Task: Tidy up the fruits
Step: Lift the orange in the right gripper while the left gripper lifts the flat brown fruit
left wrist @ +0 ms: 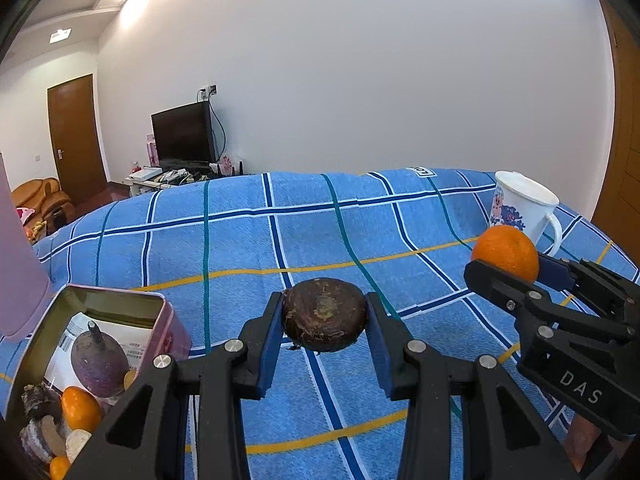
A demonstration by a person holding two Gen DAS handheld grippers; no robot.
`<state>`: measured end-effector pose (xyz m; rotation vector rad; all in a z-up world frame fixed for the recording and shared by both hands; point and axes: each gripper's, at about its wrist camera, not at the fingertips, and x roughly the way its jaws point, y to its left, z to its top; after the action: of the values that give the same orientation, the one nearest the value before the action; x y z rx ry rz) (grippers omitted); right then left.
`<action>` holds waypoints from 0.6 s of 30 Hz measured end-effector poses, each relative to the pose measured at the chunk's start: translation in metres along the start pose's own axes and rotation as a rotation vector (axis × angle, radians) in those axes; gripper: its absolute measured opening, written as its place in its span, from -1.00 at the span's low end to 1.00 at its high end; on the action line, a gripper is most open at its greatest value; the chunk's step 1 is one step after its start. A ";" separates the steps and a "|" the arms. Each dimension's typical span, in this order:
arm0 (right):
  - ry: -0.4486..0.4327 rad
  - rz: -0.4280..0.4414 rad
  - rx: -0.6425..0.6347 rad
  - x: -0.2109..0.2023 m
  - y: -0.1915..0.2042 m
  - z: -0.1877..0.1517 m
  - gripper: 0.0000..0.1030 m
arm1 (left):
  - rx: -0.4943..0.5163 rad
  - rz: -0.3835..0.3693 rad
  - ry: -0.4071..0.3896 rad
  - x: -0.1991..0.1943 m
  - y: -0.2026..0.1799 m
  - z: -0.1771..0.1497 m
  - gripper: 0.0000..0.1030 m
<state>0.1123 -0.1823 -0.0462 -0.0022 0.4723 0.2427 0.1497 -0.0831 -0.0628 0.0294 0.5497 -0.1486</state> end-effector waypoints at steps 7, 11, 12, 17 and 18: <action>-0.021 0.004 -0.024 -0.007 0.005 -0.003 -0.03 | -0.009 0.007 -0.006 -0.004 0.003 -0.001 -0.19; -0.027 0.006 -0.030 -0.010 0.008 -0.005 -0.02 | -0.011 0.012 -0.012 -0.007 0.004 -0.003 -0.19; -0.028 0.008 -0.032 -0.011 0.008 -0.006 -0.02 | -0.011 0.012 -0.012 -0.008 0.004 -0.003 -0.20; -0.037 0.014 -0.039 -0.013 0.012 -0.007 -0.02 | -0.019 0.016 -0.014 -0.013 0.007 -0.005 -0.19; -0.040 0.014 -0.042 -0.014 0.013 -0.007 -0.02 | -0.020 0.017 -0.014 -0.013 0.008 -0.006 -0.19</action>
<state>0.0942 -0.1737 -0.0458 -0.0350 0.4273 0.2660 0.1369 -0.0735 -0.0611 0.0135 0.5372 -0.1263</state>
